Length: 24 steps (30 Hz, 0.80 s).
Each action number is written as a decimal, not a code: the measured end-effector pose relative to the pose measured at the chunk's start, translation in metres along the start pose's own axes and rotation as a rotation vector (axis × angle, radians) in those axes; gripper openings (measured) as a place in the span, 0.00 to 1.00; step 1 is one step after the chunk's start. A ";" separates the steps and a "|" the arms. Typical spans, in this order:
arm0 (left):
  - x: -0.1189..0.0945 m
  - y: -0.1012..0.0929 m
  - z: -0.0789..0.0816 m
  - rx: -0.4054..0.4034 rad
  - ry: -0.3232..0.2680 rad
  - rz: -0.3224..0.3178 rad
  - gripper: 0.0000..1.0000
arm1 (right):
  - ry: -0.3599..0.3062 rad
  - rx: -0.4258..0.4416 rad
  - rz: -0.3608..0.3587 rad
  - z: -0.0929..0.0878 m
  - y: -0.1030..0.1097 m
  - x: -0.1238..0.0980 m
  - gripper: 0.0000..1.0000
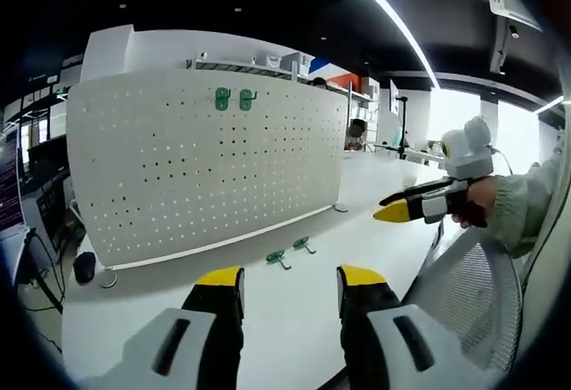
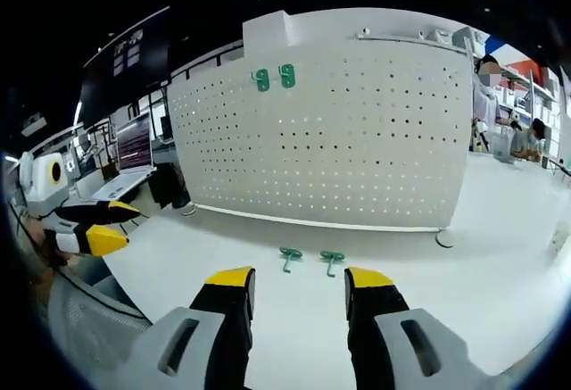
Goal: Insert the hook assembly into the mounting plate slot until the hook locks in place.
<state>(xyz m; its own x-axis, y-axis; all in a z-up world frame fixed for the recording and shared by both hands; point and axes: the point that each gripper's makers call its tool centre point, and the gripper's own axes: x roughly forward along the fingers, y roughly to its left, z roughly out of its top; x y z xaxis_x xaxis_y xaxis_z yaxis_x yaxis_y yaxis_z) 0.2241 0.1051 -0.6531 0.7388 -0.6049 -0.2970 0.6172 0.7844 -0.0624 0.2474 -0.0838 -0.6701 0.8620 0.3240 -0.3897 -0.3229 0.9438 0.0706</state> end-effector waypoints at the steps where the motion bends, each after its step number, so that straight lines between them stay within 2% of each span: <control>1: 0.000 0.000 0.000 0.000 0.001 -0.001 0.43 | -0.001 0.002 0.001 0.000 0.000 -0.001 0.39; 8: 0.003 -0.004 0.000 0.006 0.005 -0.016 0.43 | -0.018 0.020 0.006 0.003 0.003 -0.009 0.38; 19: 0.013 -0.003 0.002 0.022 0.017 -0.029 0.43 | -0.006 0.027 0.040 -0.006 0.017 -0.014 0.39; 24: 0.021 0.001 0.007 0.054 0.027 -0.041 0.43 | 0.002 0.033 0.051 -0.009 0.018 -0.013 0.39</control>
<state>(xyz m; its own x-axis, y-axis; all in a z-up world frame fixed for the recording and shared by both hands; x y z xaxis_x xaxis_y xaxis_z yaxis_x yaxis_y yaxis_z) 0.2417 0.0920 -0.6527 0.7056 -0.6319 -0.3207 0.6609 0.7501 -0.0237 0.2267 -0.0711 -0.6726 0.8439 0.3720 -0.3867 -0.3537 0.9276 0.1206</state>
